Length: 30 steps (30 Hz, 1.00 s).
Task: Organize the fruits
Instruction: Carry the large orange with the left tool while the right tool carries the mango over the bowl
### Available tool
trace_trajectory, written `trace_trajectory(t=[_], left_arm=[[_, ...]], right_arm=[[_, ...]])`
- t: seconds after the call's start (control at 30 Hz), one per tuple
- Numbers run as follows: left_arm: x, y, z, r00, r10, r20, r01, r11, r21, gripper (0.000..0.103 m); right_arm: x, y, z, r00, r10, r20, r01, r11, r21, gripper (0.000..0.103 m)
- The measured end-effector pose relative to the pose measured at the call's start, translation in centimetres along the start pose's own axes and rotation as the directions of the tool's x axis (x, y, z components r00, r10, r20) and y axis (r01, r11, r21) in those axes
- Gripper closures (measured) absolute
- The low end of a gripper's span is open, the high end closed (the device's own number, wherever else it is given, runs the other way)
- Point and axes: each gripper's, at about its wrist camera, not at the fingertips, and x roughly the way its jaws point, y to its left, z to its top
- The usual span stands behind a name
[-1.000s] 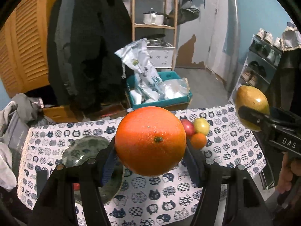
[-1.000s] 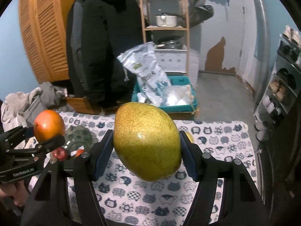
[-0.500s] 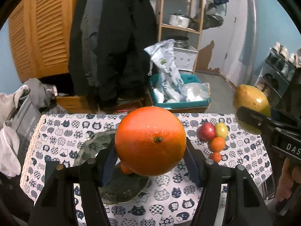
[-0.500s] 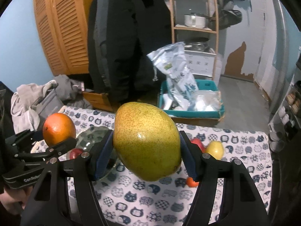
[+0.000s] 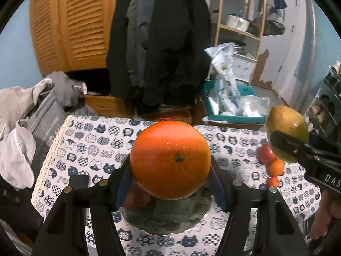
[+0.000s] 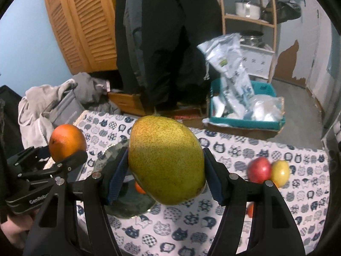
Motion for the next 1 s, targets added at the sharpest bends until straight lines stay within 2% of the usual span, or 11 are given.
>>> trace_trajectory(t=[0.3, 0.47, 0.73, 1.0], left_arm=[[4.0, 3.5, -0.6, 0.997, 0.031, -0.069, -0.034, 0.999, -0.04, 0.036], [6.8, 4.8, -1.0, 0.994, 0.012, -0.111, -0.018, 0.998, -0.057, 0.036], [11.0, 6.0, -2.5, 0.978, 0.021, -0.208, -0.035, 0.997, -0.063, 0.036], [14.0, 6.1, -3.3, 0.963, 0.017, -0.27, -0.035, 0.997, -0.063, 0.036]], right_arm=[[6.5, 2.1, -0.4, 0.995, 0.04, -0.095, -0.041, 0.999, -0.001, 0.035], [9.6, 2.8, -0.9, 0.988, 0.052, -0.144, -0.054, 0.998, -0.01, 0.035], [14.6, 3.0, -2.1, 0.969, 0.089, -0.231, -0.086, 0.996, 0.021, 0.035], [17.6, 2.8, -3.5, 0.953, 0.085, -0.29, -0.077, 0.996, 0.039, 0.035]])
